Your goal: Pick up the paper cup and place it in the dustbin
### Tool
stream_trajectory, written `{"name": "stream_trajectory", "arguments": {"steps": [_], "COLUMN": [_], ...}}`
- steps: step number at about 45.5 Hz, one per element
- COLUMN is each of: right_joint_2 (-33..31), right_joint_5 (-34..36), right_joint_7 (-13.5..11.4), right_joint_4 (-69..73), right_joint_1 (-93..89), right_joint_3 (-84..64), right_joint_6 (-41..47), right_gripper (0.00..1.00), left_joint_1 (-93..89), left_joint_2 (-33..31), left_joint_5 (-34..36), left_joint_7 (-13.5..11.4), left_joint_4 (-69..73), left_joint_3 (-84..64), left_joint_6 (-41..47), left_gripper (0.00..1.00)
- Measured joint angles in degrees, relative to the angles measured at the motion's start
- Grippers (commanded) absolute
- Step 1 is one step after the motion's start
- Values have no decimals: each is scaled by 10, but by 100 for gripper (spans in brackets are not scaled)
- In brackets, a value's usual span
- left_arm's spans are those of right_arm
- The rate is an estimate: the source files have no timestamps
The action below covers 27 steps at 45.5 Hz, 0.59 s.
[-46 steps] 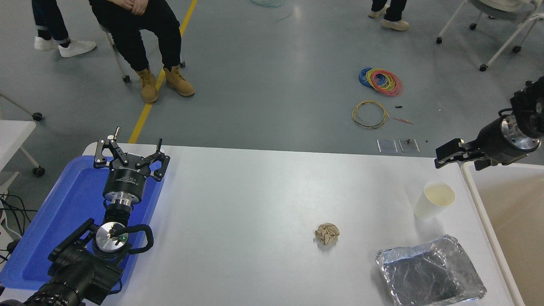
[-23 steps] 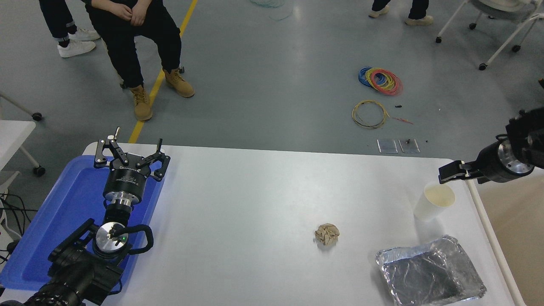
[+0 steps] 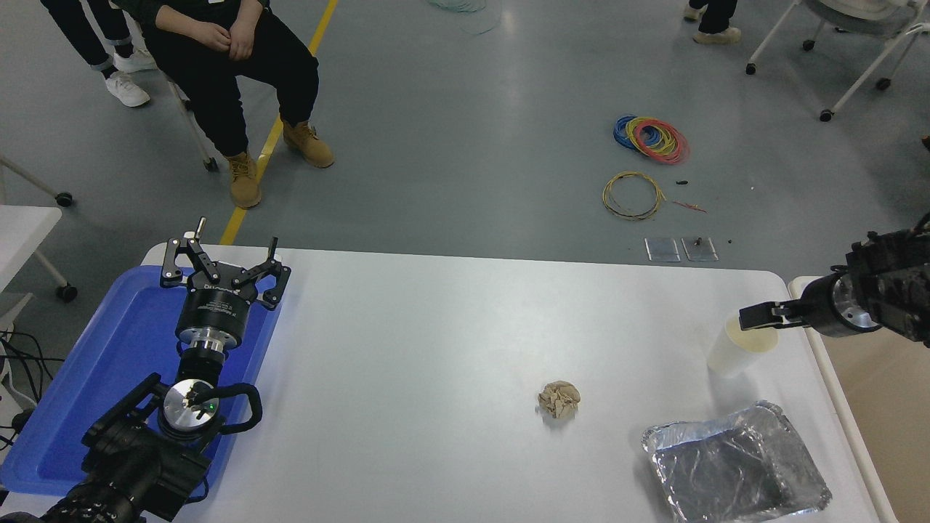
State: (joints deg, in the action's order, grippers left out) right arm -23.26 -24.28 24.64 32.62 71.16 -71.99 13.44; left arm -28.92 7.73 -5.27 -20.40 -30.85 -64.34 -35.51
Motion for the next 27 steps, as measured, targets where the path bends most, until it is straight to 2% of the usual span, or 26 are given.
{"name": "stream_trajectory", "arguments": {"steps": [8,14,17,27], "right_joint_2": [1,1,0,0], "right_joint_5": [0,0,0,0], "right_joint_7": [0,0,0,0], "right_joint_4": [-19,-31,-34,-40], "right_joint_1": [-24,-37,-42,-52], "right_joint_3": [11,17,20,27], "right_joint_6": [-12,-18,-21,-27], "right_gripper": [85,67,61,60], "left_joint_1": [0,0,0,0], "left_joint_2": [0,0,0,0], "left_joint_5": [0,0,0,0], "left_joint_7": [0,-1,-1,0], "left_joint_4": [0,0,0,0], "left_joint_3": [0,0,0,0], "left_joint_6": [0,0,0,0], "left_gripper": [100,100,100,100]}}
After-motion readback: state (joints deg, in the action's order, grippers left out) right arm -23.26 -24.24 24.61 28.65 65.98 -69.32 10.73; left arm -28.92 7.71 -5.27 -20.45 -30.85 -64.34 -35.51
